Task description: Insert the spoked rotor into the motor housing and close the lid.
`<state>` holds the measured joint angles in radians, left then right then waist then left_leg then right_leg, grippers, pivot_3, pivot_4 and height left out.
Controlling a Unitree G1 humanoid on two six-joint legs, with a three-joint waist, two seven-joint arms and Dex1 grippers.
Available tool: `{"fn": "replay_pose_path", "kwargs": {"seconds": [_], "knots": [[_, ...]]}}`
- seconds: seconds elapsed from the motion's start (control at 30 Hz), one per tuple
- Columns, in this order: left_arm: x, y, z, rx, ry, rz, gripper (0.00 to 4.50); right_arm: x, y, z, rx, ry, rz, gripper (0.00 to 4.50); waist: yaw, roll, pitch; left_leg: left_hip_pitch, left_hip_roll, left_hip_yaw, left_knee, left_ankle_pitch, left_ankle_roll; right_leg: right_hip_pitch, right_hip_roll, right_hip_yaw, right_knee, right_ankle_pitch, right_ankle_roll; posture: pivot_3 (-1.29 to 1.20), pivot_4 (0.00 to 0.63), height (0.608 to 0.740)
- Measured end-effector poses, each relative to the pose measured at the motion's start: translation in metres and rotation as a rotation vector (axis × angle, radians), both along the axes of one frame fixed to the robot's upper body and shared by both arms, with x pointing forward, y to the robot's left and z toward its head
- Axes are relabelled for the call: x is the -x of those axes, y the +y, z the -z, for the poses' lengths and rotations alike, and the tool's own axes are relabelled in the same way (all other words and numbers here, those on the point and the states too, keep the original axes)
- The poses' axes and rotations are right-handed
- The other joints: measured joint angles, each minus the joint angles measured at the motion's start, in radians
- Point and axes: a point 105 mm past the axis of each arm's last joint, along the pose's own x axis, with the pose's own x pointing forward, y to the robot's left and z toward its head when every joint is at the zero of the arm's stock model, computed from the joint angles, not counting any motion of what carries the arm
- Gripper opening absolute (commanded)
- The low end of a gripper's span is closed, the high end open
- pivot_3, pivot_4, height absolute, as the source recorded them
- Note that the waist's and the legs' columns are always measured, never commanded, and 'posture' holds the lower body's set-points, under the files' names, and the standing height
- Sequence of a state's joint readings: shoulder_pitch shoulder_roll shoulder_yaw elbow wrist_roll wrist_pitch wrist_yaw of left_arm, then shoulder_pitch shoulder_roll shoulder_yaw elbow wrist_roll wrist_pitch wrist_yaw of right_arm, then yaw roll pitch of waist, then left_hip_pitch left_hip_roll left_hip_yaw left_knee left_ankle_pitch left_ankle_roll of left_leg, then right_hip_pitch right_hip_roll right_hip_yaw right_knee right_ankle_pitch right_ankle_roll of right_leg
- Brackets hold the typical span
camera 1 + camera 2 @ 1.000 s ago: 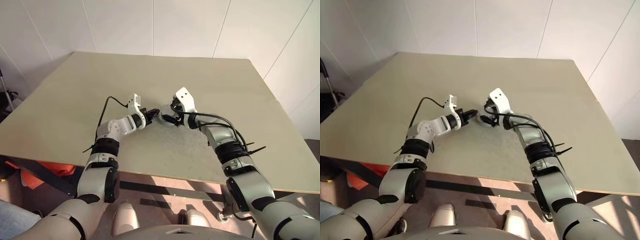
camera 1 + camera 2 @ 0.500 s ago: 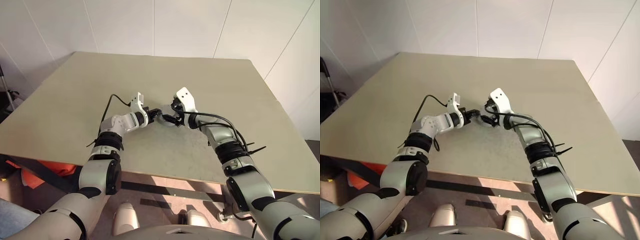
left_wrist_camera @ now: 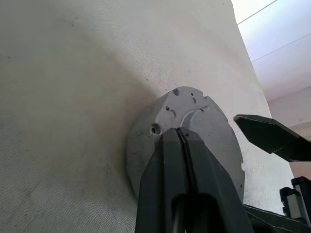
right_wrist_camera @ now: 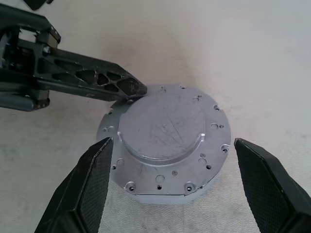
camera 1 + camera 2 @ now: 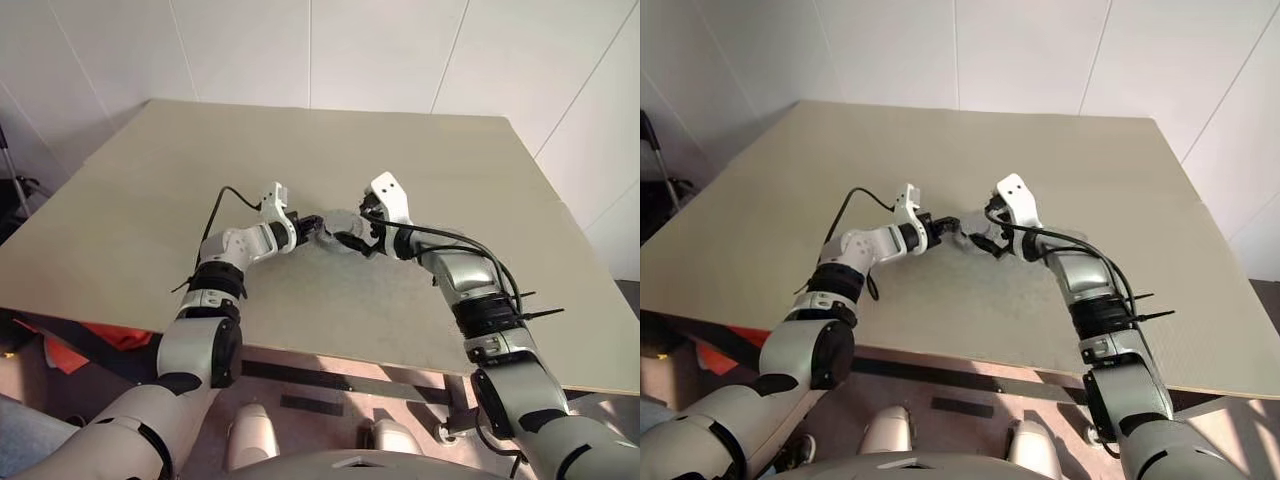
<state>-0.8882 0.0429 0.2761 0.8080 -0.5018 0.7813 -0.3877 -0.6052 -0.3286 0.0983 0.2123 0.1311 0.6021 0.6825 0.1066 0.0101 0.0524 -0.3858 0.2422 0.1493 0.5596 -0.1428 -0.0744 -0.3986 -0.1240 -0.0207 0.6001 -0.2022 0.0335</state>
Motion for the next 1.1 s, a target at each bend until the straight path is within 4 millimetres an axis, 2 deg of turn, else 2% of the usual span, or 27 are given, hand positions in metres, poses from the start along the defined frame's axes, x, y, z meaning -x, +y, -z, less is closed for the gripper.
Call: {"fn": "replay_pose_path", "kwargs": {"seconds": [0.17, 0.3, 0.43, 0.63, 0.87, 1.1], "knots": [[0.004, -0.005, -0.002, 0.023, 0.003, 0.043, 0.0, 0.008, -0.008, -0.031, -0.114, -0.014, 0.007, 4.49, 0.003, 0.0, 0.0, 0.001, 0.0, 0.0, -0.001, 0.0, 0.0, 0.001, 0.0, 0.0, -0.001, 0.0, 0.0, 0.0, 0.0, 0.74], [0.008, -0.011, -0.001, 0.031, 0.004, 0.081, 0.0, 0.006, -0.028, -0.03, -0.225, 0.086, 0.116, 4.49, 0.016, 0.0, 0.0, 0.0, 0.0, 0.0, -0.001, 0.0, 0.0, 0.001, -0.001, 0.0, -0.001, 0.0, 0.0, 0.0, 0.0, 0.74], [0.01, -0.013, -0.002, 0.033, 0.0, 0.101, 0.0, 0.008, -0.042, -0.017, -0.362, 0.256, 0.204, 4.49, 0.026, 0.0, 0.0, 0.0, -0.001, 0.0, -0.001, 0.001, -0.001, 0.0, -0.001, 0.0, -0.001, 0.0, 0.0, 0.0, 0.0, 0.74], [0.011, -0.014, -0.002, 0.029, -0.004, 0.107, 0.0, 0.014, -0.067, 0.02, -0.567, 0.581, 0.401, 4.49, 0.028, 0.001, 0.0, 0.0, -0.001, 0.0, -0.001, 0.001, -0.002, 0.0, -0.002, 0.0, -0.001, 0.0, 0.0, 0.0, 0.0, 0.74], [0.012, -0.012, -0.001, 0.021, -0.009, 0.103, 0.0, 0.012, -0.065, 0.025, -0.682, 0.678, 0.443, 4.49, 0.028, 0.001, 0.001, 0.002, -0.001, 0.0, -0.003, 0.003, -0.005, 0.001, -0.002, 0.0, -0.001, 0.0, 0.0, 0.0, 0.0, 0.74], [0.011, -0.009, -0.001, 0.008, -0.015, 0.096, 0.0, 0.013, -0.026, 0.028, -0.752, 0.748, 0.367, 4.49, 0.024, 0.002, 0.0, 0.004, -0.001, 0.0, -0.007, 0.004, -0.007, 0.001, -0.002, 0.0, 0.0, 0.0, 0.0, 0.0, 0.0, 0.74]]}}
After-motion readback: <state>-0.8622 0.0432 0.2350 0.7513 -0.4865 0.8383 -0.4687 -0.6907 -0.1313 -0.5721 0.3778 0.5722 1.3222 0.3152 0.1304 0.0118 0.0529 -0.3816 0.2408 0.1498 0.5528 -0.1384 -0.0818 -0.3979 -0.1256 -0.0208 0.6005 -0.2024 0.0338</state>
